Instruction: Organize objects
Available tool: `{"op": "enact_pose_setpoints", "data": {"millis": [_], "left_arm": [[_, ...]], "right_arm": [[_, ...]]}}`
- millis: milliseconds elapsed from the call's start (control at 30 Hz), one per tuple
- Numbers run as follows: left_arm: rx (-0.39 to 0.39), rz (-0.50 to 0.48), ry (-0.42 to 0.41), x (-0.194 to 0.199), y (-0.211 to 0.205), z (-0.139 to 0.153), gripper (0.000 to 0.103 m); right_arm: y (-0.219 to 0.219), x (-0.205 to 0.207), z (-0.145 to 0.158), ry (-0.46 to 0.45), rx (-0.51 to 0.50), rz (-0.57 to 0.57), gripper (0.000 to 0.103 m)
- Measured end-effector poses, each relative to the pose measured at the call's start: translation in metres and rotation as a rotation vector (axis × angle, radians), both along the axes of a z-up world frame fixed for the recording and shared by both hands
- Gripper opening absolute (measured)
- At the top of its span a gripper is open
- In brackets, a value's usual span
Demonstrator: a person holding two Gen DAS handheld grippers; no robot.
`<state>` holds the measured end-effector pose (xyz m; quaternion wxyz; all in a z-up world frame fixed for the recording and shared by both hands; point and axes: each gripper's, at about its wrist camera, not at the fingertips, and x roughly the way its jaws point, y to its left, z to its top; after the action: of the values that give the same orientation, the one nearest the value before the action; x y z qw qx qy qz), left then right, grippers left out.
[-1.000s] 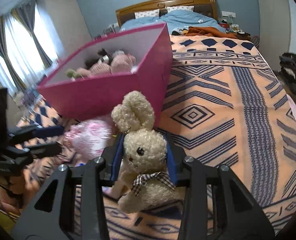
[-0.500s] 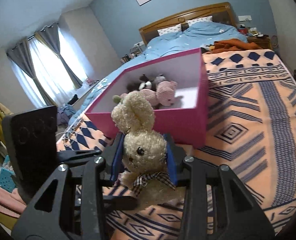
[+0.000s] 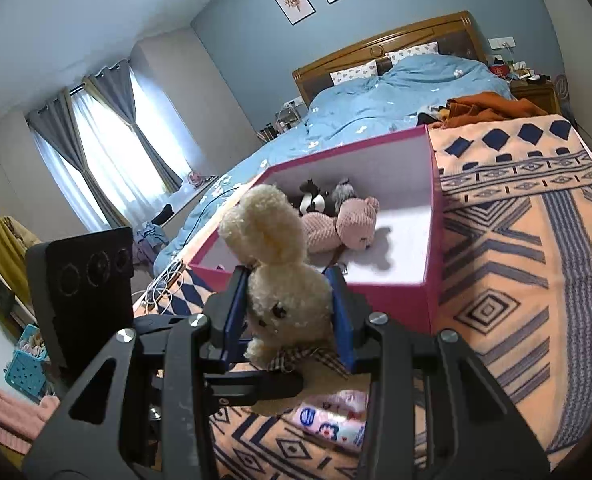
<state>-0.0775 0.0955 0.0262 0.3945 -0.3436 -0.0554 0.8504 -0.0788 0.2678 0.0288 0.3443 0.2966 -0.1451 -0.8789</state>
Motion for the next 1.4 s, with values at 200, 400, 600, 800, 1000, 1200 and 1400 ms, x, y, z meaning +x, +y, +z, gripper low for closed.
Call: {"op": "enact_pose_setpoints", "data": {"millis": [200,400,600,800,1000,1200,1400], "left_arm": [[-0.024,0.024,0.049,-0.018,0.0,0.018,0.028],[-0.04,0.054,0.061,-0.04,-0.003,0.026,0.028],[-0.027,0.08,0.015,-0.065,-0.005,0.017,0.028],[-0.049,0.112,-0.016,-0.08,-0.005,0.005,0.028],[-0.066,0.125,-0.059,-0.094,-0.005,-0.006,0.028],[-0.097,0.146,-0.053,-0.092,-0.003,-0.011,0.028],[-0.105,0.167,0.005,-0.075,-0.011,-0.004,0.042]], "right_arm": [[-0.002,-0.017,0.014,0.025,-0.011,-0.012,0.042],[-0.004,-0.043,0.018,0.016,-0.017,-0.035,0.042],[-0.006,-0.063,0.014,-0.011,-0.022,-0.059,0.042],[-0.011,-0.078,0.006,-0.034,-0.002,-0.071,0.042],[-0.015,-0.093,-0.008,-0.076,0.031,-0.089,0.042],[-0.017,-0.097,-0.022,-0.11,0.091,-0.118,0.044],[-0.018,-0.081,-0.014,-0.06,0.139,-0.149,0.062]]}}
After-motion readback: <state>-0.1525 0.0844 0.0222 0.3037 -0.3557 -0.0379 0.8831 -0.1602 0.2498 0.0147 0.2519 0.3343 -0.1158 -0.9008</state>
